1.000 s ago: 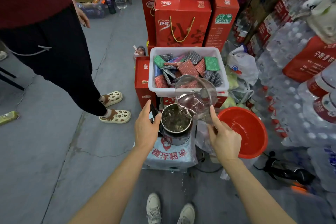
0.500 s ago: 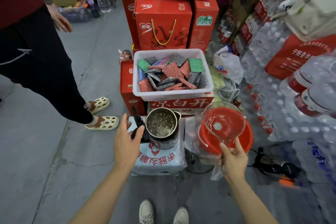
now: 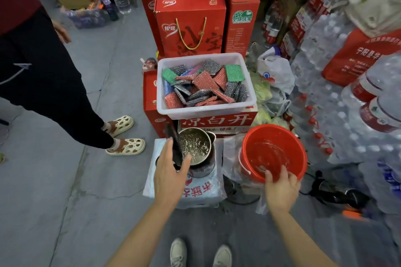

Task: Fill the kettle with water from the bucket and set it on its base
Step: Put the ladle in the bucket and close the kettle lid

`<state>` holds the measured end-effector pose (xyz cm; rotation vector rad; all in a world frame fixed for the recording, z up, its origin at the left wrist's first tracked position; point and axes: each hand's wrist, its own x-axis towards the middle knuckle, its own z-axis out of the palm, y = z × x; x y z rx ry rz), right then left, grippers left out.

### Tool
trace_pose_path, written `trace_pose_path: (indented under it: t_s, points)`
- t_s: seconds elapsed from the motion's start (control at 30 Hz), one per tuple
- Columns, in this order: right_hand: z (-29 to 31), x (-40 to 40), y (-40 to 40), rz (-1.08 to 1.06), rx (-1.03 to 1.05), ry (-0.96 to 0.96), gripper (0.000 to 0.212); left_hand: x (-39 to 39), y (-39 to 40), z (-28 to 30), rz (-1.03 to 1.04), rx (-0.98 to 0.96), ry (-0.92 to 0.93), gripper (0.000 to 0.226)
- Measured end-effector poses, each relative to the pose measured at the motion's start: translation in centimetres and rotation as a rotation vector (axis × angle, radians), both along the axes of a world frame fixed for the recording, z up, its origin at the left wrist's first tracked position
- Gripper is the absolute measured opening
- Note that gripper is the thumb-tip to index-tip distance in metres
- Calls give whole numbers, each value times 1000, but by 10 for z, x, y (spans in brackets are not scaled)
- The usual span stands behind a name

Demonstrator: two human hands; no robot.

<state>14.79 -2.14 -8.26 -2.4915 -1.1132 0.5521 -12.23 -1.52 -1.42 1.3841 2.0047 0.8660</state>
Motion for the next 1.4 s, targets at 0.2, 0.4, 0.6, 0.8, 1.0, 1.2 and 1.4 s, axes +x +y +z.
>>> trace_pose_path:
  t_s: [0.2, 0.4, 0.6, 0.8, 1.0, 1.2, 1.4]
  points:
    - [33, -101, 28, 172, 215, 685, 59, 9, 13, -21, -269, -21, 102, 60]
    - [17, -162, 58, 156, 296, 875, 58, -48, 24, -64, -279, -59, 71, 69]
    - [-36, -173, 47, 14, 372, 920, 74, -98, 27, -114, -247, -163, -146, 63]
    - [-71, -173, 46, -40, 469, 1004, 54, -99, 30, -134, -127, -136, -452, 31]
    - [-104, -179, 56, -1, 527, 1039, 64, -91, 39, -148, -42, -38, -721, 29]
    - [-100, -182, 53, -41, 578, 1077, 71, -82, 43, -136, -19, -7, -856, 36]
    - [-63, -169, 17, -78, 675, 1109, 60, -70, 46, -79, -111, 24, -892, 42]
